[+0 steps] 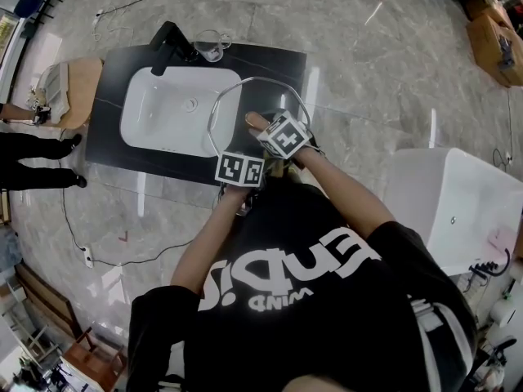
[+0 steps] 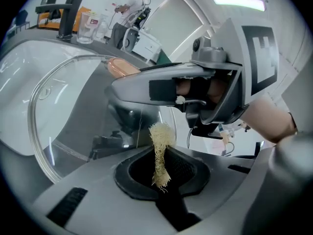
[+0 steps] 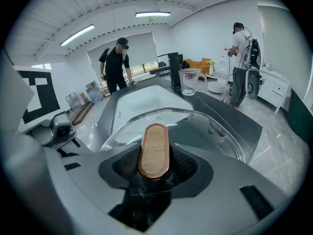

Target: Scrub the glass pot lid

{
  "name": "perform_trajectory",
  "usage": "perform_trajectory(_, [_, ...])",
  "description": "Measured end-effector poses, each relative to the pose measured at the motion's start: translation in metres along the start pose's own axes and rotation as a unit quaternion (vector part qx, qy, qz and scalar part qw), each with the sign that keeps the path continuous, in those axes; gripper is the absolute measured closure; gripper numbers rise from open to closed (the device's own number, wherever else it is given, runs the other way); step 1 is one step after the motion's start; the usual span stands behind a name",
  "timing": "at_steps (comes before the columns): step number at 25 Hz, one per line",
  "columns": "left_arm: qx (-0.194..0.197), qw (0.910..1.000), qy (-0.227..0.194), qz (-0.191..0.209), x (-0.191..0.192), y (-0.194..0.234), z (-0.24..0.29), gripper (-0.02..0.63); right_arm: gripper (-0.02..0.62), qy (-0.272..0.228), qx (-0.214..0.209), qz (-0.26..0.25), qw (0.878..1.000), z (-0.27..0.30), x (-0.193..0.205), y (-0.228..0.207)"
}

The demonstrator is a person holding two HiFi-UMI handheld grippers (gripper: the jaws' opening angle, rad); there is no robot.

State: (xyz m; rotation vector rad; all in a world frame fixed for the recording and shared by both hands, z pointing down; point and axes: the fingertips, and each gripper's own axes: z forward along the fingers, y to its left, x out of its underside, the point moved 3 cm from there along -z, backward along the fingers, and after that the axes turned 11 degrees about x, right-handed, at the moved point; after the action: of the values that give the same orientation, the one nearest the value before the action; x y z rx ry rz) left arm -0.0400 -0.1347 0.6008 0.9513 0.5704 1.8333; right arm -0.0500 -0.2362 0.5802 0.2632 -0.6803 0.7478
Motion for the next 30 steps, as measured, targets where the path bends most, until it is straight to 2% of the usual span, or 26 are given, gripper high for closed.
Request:
perform_trajectory(12, [-0.026,0.9995,-0.014,-0.004,0.016,0.023,-0.037,0.551,0.419,-0.009,0.007,0.010,1.000,0.000,0.000,0.001])
perform_trajectory(19, [-0.058,0.9981,-0.020,0.002,0.011,0.045,-0.065,0.549,0.420,-0.009,0.006,0.009,1.000,0.001,-0.001,0.002])
perform_trajectory(30, [-0.088,0.9946,-0.051,-0.019,-0.005,0.083,-0.099,0.545,0.420,-0.012,0.007,0.013,1.000,0.003,0.001,0.001])
